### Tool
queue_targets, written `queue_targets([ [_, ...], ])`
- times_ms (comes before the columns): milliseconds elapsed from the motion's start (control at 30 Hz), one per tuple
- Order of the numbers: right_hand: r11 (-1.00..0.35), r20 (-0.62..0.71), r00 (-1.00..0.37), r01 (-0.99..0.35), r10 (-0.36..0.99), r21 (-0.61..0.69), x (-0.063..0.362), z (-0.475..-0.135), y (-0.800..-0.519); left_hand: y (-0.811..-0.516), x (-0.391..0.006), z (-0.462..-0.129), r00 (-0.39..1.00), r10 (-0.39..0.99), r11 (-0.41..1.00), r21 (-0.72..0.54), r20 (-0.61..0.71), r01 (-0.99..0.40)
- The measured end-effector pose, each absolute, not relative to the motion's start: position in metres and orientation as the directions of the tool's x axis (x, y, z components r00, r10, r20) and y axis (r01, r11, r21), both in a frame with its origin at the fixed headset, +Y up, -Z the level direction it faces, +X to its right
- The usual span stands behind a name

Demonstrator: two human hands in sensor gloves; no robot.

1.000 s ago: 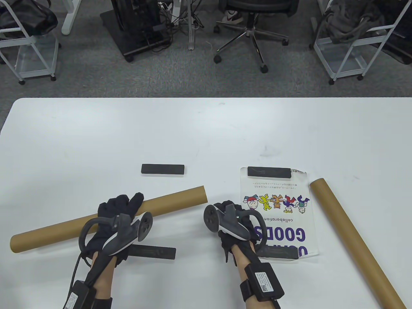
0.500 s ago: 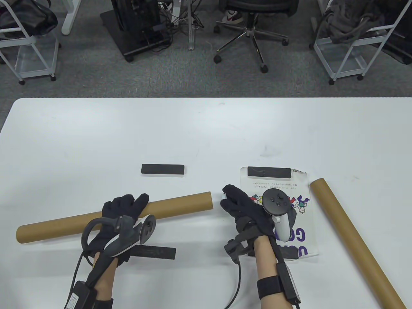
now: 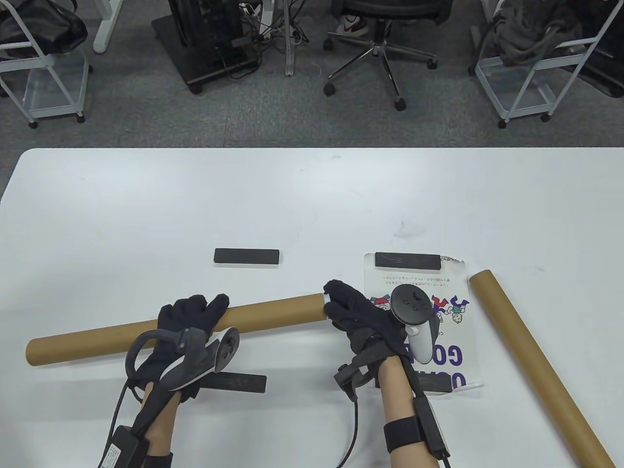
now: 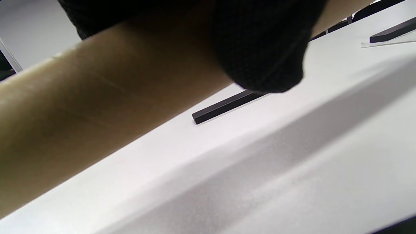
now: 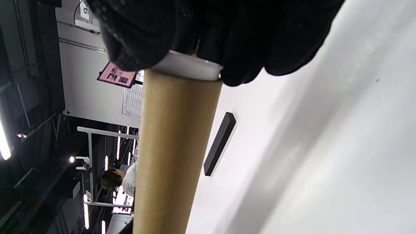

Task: Roll up posters and store in mailing tubes

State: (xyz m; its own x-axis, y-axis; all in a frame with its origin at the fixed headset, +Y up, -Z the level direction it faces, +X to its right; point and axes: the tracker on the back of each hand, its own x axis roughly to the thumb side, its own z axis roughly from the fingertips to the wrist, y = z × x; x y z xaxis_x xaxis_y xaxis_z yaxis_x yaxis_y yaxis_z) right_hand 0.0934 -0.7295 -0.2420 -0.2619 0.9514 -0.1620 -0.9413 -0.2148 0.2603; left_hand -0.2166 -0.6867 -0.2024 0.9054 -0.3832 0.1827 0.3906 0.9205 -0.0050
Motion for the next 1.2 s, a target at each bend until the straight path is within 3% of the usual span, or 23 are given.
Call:
queue_targets([
  [300,-0.313,-0.149,-0.339,-0.933,0.929,0.176,0.079,-0.235,-0.721,-0.685,-0.208,-0.200,0.897,-0.398,0.915,0.012,0.193,0.404],
  [533,-0.353,-0.047,-0.371,-0.910,0.927,0.218,0.052,-0.225,-0.710,-0.684,-0.205,-0.198,0.893,-0.413,0.910,0.037,0.178,0.413],
  [833,-0.334,-0.064,-0.354,-0.919,0.933,0.207,0.077,-0.224,-0.708,-0.685,-0.206,-0.200,0.907,-0.377,0.922,-0.014,0.188,0.386],
  [967,-0.433,-0.071,-0.450,-0.885,0.890,0.171,0.100,-0.222,-0.703,-0.688,-0.210,-0.202,0.907,-0.379,0.919,-0.038,0.181,0.392],
  [1200,-0.760,0.015,-0.762,-0.645,0.648,0.087,0.124,-0.214,-0.696,-0.690,-0.219,-0.204,0.917,-0.365,0.923,-0.068,0.160,0.379],
])
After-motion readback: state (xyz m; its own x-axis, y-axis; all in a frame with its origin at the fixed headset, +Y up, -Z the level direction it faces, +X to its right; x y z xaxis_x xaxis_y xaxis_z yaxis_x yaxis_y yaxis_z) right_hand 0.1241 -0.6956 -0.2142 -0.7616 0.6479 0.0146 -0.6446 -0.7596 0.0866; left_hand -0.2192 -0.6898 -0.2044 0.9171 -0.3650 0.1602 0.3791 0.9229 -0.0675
